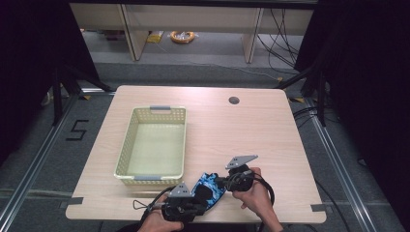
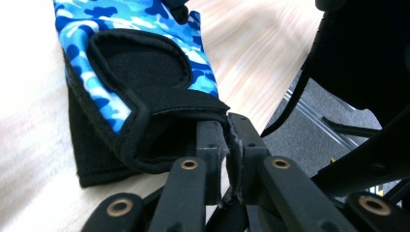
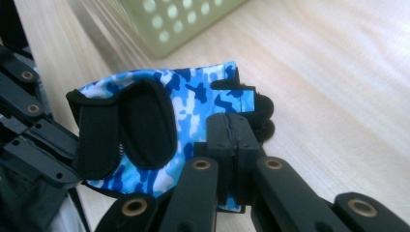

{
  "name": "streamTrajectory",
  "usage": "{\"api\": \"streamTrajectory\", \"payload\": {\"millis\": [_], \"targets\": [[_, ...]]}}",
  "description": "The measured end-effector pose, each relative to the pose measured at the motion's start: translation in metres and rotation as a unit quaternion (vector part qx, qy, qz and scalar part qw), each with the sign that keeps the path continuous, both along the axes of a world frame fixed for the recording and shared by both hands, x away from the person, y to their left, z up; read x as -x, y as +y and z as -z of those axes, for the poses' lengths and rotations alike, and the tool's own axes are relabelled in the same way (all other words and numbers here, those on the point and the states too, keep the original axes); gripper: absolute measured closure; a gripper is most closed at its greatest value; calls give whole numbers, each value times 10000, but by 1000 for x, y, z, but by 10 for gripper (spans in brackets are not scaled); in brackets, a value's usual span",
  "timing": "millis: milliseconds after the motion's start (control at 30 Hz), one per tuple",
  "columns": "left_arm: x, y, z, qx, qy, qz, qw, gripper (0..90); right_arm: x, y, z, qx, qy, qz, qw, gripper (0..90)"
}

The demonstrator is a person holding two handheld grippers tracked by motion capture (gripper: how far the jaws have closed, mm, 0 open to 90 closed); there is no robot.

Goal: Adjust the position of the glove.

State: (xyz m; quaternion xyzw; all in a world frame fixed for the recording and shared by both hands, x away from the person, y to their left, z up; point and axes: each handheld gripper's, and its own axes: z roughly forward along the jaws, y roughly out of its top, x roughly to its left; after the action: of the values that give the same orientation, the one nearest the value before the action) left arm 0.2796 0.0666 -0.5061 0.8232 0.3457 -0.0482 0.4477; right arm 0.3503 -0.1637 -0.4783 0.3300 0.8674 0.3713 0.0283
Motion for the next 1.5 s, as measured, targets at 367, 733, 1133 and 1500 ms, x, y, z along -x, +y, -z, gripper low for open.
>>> {"api": "streamTrajectory", "payload": {"millis": [367,733,1133,1500], "targets": [[3,14,-3,128,109,-57,9998,570,0,4,7,347,134,109,9992,726],[-2,46,4,153,374,-699,9967,502,-1,1,11,386,194,216,9988,580],[-9,39,10,68,572,-894,9943,519,5,3,20,469,264,371,9979,591],[-23,25,13,141,543,-823,9950,588,28,-10,22,172,458,925,9945,598]]}}
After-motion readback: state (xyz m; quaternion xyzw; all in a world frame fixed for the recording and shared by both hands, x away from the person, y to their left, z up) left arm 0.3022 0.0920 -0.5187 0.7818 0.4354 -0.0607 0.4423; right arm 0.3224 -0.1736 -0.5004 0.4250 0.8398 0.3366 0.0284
